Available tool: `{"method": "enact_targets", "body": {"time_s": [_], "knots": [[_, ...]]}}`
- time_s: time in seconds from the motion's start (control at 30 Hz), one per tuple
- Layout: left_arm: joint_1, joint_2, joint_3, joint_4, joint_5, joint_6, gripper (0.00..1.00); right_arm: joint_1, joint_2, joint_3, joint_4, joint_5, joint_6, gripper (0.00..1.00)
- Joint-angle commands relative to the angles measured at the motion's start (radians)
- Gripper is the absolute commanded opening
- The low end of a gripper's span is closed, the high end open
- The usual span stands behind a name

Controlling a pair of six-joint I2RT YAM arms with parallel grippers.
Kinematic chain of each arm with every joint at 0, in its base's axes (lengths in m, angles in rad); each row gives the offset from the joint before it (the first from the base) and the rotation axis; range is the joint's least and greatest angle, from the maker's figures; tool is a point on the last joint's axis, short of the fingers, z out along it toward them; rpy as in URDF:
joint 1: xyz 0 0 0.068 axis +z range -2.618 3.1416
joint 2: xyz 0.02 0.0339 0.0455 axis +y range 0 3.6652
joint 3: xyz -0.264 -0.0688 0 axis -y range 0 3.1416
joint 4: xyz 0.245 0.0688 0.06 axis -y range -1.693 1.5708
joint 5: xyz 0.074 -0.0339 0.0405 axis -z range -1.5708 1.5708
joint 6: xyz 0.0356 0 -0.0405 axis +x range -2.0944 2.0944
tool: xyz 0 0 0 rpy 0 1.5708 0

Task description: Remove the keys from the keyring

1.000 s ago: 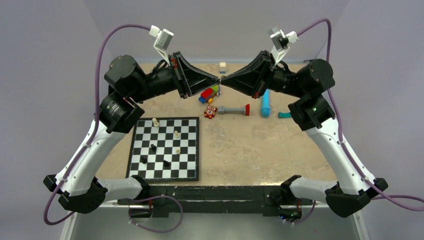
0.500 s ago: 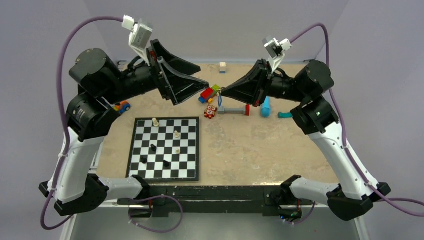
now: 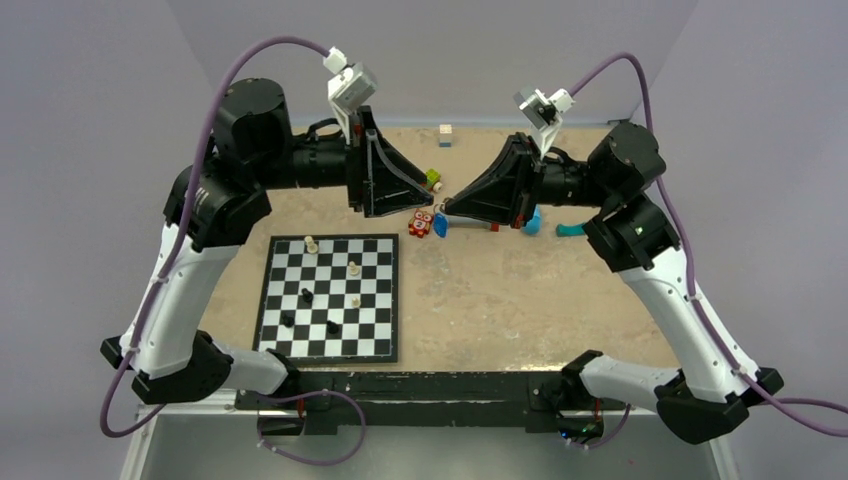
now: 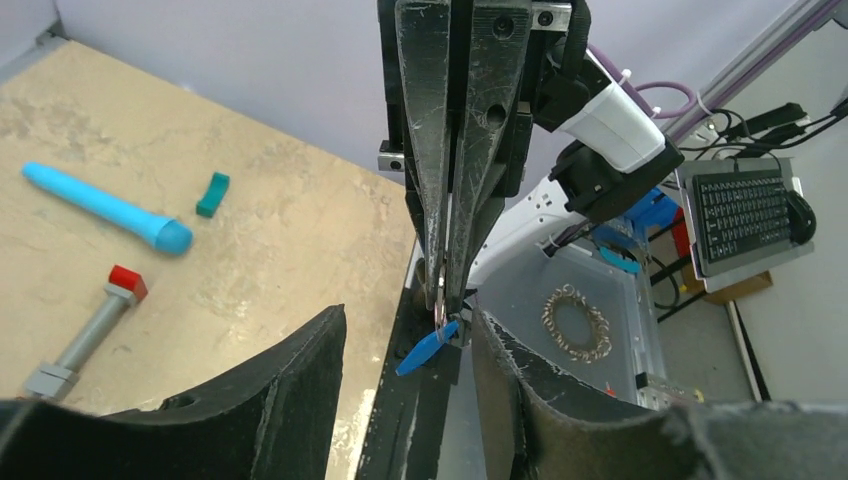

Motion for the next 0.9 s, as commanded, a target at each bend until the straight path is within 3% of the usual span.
{"method": "enact_targets", "body": {"time_s": [0.0,0.67,0.8,0.87], "knots": [[0.004,0.005,-0.001,0.023,0.097,-0.012,0.51,0.002,0.009,0.02,0.053,-0.039,0.024,0.0],[-0.02,0.061,-0.011,0.039,0.175,-0.027,0.3,0.002,0.04,0.053,0.068,-0.056,0.037,0.0],[-0.024,0.066,-0.012,0.046,0.178,-0.029,0.17,0.002,0.04,0.047,0.082,-0.067,0.046,0.0],[-0.025,0.067,-0.012,0.052,0.173,-0.032,0.05,0.002,0.041,0.041,0.093,-0.076,0.055,0.0]]}}
